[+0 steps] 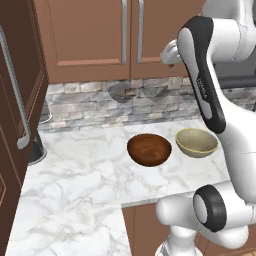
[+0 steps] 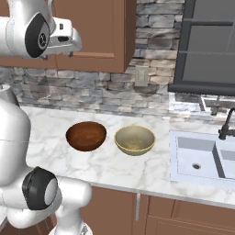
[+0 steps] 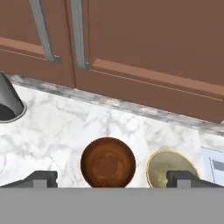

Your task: Open the cabinet. Pick the bowls from the counter and place them in the cabinet. Then close the cabinet.

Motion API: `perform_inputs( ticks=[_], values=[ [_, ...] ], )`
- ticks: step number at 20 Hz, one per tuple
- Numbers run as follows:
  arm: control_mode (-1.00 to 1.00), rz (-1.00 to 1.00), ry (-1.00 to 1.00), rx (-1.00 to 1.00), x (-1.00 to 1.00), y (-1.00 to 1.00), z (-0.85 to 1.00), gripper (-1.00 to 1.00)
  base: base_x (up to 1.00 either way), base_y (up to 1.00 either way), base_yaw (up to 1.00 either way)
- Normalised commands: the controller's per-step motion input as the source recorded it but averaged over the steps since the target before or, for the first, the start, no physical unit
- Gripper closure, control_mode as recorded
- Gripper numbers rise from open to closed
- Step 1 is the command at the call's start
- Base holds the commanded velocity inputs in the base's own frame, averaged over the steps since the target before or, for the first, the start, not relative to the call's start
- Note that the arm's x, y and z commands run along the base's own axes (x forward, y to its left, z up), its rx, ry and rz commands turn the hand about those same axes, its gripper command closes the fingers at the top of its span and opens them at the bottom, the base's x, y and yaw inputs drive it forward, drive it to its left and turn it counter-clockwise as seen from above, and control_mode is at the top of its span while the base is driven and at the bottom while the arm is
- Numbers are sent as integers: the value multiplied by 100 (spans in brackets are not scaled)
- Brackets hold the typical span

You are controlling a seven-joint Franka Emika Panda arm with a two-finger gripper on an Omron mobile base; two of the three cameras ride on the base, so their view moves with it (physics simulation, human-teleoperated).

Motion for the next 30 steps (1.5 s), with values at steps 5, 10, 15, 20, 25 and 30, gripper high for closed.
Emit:
perform_inputs(
  ticks=[5,10,15,20,25,30],
  values=[
    [-100,5,-49,0,-8,43,-16,-100,0,0,0],
    [-100,2,-48,5,21,25,-38,-100,0,0,0],
    [-100,0,-14,11,69,14,-11,-100,0,0,0],
    [-100,1,-4,9,64,16,0,-100,0,0,0],
    [-100,0,-8,1,60,29,0,-100,0,0,0],
    [-100,0,-8,0,56,26,0,-100,0,0,0]
  ],
)
